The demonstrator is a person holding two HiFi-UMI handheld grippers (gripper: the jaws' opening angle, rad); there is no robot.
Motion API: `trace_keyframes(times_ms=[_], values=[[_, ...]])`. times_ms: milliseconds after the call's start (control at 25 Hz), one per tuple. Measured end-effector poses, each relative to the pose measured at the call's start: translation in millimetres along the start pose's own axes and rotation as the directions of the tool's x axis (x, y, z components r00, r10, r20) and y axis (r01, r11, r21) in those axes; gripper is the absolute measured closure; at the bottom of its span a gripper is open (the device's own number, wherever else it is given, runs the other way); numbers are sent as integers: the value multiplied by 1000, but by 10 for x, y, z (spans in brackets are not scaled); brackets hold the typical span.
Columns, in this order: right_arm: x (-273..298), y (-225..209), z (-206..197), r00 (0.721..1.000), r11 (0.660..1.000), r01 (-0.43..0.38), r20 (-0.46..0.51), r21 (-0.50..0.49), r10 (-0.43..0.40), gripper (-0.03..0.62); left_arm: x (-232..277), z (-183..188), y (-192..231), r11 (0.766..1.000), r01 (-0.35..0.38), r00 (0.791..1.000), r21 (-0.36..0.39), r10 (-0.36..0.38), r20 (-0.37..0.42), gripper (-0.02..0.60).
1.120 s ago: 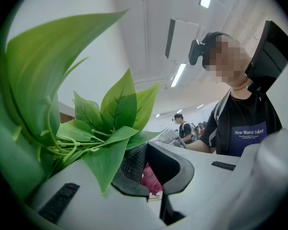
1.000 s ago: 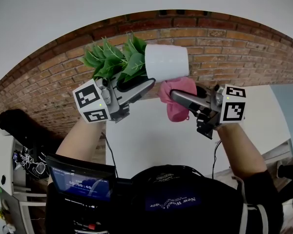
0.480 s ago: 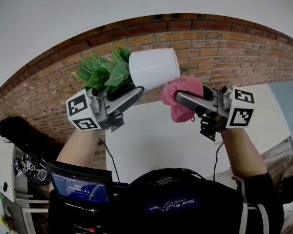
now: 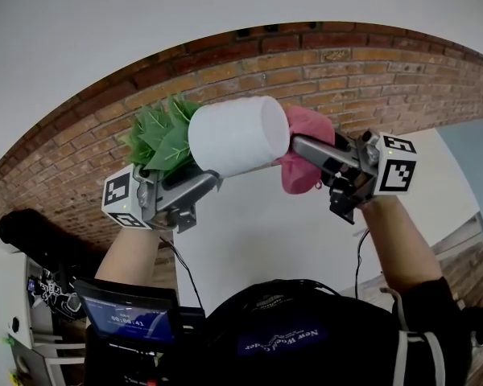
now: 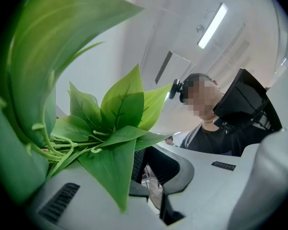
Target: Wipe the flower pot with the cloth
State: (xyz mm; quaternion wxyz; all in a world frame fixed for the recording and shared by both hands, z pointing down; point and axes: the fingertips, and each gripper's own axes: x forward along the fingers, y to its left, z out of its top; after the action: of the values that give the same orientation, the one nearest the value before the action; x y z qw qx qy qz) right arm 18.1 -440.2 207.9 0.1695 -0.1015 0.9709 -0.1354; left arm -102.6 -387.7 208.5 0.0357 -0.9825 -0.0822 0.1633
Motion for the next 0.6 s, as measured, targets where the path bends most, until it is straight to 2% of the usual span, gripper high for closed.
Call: trace_keyframes(times_ms=[80, 160, 280, 440, 600], values=[[-65, -31, 22, 1000, 1000, -16, 9, 15, 16, 485, 79, -99, -110, 999, 49, 998, 7, -49, -39, 575], [-149, -74, 38, 999, 999, -40, 12, 28, 39, 485, 186, -269, -210, 995, 93, 989, 27, -89, -115, 575], [-134, -67, 57, 996, 996, -86, -25, 39, 87, 485, 280, -528, -290, 990, 129, 961, 52, -112, -251, 575], [124, 49, 26, 983, 994, -106, -153, -6, 104, 485, 226, -657, -250, 989, 124, 928, 79, -88, -362, 575], [256, 141, -38, 964, 988, -90, -260, -129, 54, 485, 160, -778, -127, 988, 71, 899, 137, -4, -437, 575]])
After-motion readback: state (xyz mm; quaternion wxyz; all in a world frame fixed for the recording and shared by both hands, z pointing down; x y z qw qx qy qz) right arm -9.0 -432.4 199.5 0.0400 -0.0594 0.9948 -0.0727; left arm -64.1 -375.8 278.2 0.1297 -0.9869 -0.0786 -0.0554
